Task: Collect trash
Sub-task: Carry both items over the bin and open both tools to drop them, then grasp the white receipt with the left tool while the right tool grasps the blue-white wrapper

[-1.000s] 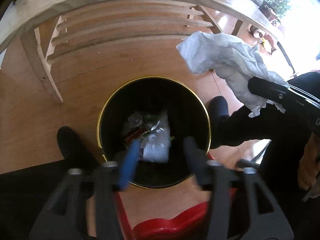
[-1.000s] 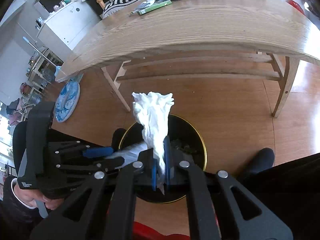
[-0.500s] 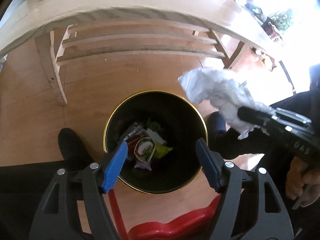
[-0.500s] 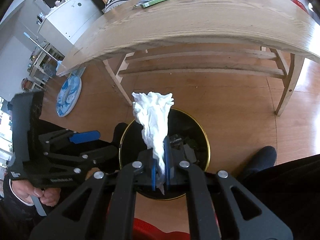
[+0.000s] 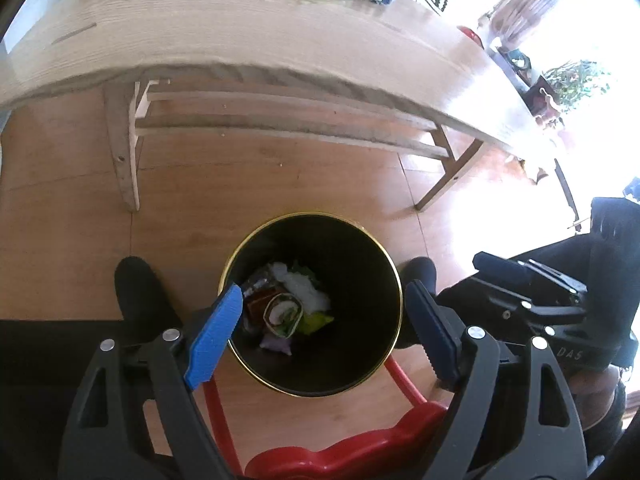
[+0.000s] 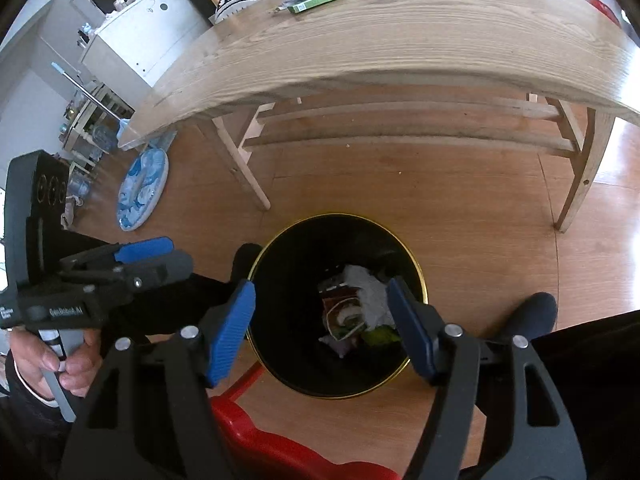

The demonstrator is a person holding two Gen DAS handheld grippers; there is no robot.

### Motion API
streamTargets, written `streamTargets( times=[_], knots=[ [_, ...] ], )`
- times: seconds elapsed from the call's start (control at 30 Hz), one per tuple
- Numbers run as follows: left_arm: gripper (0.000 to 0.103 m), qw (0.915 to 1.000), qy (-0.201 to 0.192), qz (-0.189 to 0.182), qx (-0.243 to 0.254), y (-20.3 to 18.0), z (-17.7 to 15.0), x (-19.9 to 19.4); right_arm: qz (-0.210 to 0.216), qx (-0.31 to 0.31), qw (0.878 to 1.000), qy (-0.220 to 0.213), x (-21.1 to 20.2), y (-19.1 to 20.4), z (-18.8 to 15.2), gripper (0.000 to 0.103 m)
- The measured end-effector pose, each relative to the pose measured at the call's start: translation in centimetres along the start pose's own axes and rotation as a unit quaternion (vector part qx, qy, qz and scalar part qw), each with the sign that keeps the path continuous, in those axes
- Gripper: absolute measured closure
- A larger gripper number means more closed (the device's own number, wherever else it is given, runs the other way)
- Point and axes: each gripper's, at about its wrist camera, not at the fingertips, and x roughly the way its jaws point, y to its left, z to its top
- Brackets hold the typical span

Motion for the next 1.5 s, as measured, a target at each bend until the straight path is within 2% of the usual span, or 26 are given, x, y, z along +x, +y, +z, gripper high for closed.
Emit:
streamTargets(
  times=[0.2,0.3,0.47,0.6,0.7,0.83,0.93,1.0,1.1,1.2,1.23,1.27,1.33,1.37,1.4,1.43,1.5],
  knots=[
    [0.012,0.9978,-0.052,0.025,0.034,-1.0,4.1,-2.4,0.006,0.001,1.000,-0.023,-1.6,-0.4,2.9,0.035],
    [0.011,0.9934,-0.091,0.048,0.051,-1.6,8.1,-3.7,0.002,0.000,0.999,-0.049,-2.8,-0.9,5.9,0.033],
    [0.010,0.9788,-0.161,0.097,0.082,-1.9,17.2,-4.7,-0.017,-0.001,0.995,-0.098,-4.5,-2.1,13.4,0.030],
    [0.009,0.9688,-0.188,0.119,0.109,-2.0,24.0,-3.1,-0.031,0.005,0.990,-0.137,-4.0,-3.8,21.2,0.025],
    [0.009,0.9629,-0.192,0.135,0.134,-1.9,28.0,-0.4,-0.029,0.018,0.990,-0.135,-2.0,-5.5,26.4,0.022],
    [0.009,0.9610,-0.173,0.152,0.153,-1.2,31.9,3.3,0.001,0.093,0.989,-0.113,2.1,-8.6,32.7,0.022],
    [0.010,0.9607,-0.156,0.161,0.164,-0.6,33.4,5.9,0.020,0.124,0.988,-0.095,4.8,-9.4,35.0,0.022],
    [0.010,0.9564,-0.158,0.170,0.177,-0.5,34.0,7.1,0.027,0.141,0.986,-0.083,6.4,-10.0,36.2,0.025],
    [0.010,0.9585,-0.144,0.156,0.190,-0.5,34.5,8.7,0.036,0.174,0.981,-0.072,8.5,-10.8,37.4,0.031],
    [0.010,0.9593,-0.134,0.153,0.196,-0.5,34.9,9.8,0.043,0.180,0.980,-0.074,9.5,-10.5,38.5,0.038],
    [0.014,0.9597,-0.136,0.151,0.194,-0.5,35.0,9.9,0.045,0.182,0.979,-0.074,9.8,-10.3,38.6,0.046],
    [0.019,0.9619,-0.136,0.141,0.190,-0.4,35.0,9.8,0.048,0.186,0.979,-0.070,10.2,-10.2,38.6,0.059],
    [0.048,0.9669,-0.129,0.119,0.185,-0.5,35.0,9.6,0.058,0.197,0.976,-0.069,10.4,-10.3,38.1,0.073],
    [0.056,0.9671,-0.127,0.117,0.187,-0.7,34.9,9.6,0.062,0.203,0.974,-0.073,10.2,-10.4,38.0,0.080],
    [0.074,0.9665,-0.125,0.119,0.190,-0.8,34.8,9.4,0.066,0.205,0.973,-0.078,9.9,-10.5,37.9,0.080],
    [0.084,0.9664,-0.123,0.123,0.189,-0.8,34.8,9.2,0.070,0.204,0.973,-0.084,9.4,-10.4,37.8,0.081],
    [0.087,0.9690,-0.123,0.118,0.179,-0.8,34.7,8.7,0.071,0.198,0.972,-0.100,8.0,-10.2,37.6,0.082]
  ],
)
